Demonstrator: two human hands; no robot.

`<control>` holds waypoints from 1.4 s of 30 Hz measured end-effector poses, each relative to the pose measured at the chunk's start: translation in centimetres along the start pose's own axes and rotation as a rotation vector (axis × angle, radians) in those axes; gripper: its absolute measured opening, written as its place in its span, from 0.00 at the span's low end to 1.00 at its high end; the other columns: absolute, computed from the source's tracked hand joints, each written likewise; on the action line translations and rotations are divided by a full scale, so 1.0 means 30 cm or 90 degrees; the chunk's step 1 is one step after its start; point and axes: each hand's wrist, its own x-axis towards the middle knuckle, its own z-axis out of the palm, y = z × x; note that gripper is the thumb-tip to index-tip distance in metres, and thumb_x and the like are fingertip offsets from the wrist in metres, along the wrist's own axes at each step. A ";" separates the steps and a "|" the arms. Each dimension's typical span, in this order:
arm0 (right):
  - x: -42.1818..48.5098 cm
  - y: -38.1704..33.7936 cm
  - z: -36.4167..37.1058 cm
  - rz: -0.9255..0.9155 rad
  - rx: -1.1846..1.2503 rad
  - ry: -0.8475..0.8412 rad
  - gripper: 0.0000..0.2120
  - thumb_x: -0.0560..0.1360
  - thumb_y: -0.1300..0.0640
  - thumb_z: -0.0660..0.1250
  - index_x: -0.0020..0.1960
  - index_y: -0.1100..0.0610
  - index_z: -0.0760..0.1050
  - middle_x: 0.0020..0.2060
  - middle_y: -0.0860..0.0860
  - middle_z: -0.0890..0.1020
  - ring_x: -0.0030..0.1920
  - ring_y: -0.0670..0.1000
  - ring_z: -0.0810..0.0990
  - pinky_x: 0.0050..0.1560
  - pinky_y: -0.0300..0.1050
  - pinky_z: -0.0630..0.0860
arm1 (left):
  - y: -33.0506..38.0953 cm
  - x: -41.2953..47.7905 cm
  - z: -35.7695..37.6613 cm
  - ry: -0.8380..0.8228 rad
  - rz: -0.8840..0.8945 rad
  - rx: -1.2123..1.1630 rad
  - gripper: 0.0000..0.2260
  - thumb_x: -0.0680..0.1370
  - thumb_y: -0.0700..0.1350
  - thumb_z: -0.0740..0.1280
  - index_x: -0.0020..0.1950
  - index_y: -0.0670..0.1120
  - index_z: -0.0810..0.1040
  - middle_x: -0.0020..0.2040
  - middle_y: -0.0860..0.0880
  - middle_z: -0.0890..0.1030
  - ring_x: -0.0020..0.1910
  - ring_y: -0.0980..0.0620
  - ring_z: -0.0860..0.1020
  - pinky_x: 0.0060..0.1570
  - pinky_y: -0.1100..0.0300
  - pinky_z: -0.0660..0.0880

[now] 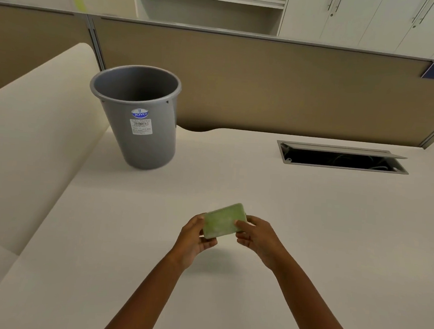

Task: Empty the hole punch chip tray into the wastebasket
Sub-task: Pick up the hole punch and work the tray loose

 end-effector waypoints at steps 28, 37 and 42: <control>-0.035 -0.033 0.123 -0.186 -0.245 0.077 0.15 0.74 0.55 0.66 0.59 0.61 0.75 0.45 0.57 0.84 0.47 0.53 0.81 0.52 0.47 0.76 | -0.013 0.010 0.055 -0.066 -0.079 -0.345 0.15 0.80 0.52 0.54 0.47 0.49 0.79 0.34 0.46 0.86 0.31 0.49 0.84 0.33 0.58 0.81; -0.049 -0.021 0.131 -0.173 -0.262 0.080 0.10 0.73 0.59 0.66 0.49 0.65 0.80 0.46 0.63 0.84 0.42 0.52 0.80 0.47 0.45 0.75 | -0.049 0.021 0.046 -0.053 -0.133 -0.232 0.21 0.80 0.55 0.52 0.44 0.44 0.79 0.31 0.44 0.84 0.28 0.49 0.83 0.31 0.60 0.80; -0.054 -0.024 0.137 -0.196 -0.284 0.087 0.11 0.74 0.58 0.66 0.52 0.63 0.80 0.47 0.61 0.85 0.44 0.54 0.82 0.50 0.47 0.78 | -0.042 0.028 0.047 -0.059 -0.143 -0.204 0.21 0.78 0.55 0.53 0.42 0.44 0.79 0.30 0.44 0.84 0.27 0.48 0.83 0.31 0.59 0.80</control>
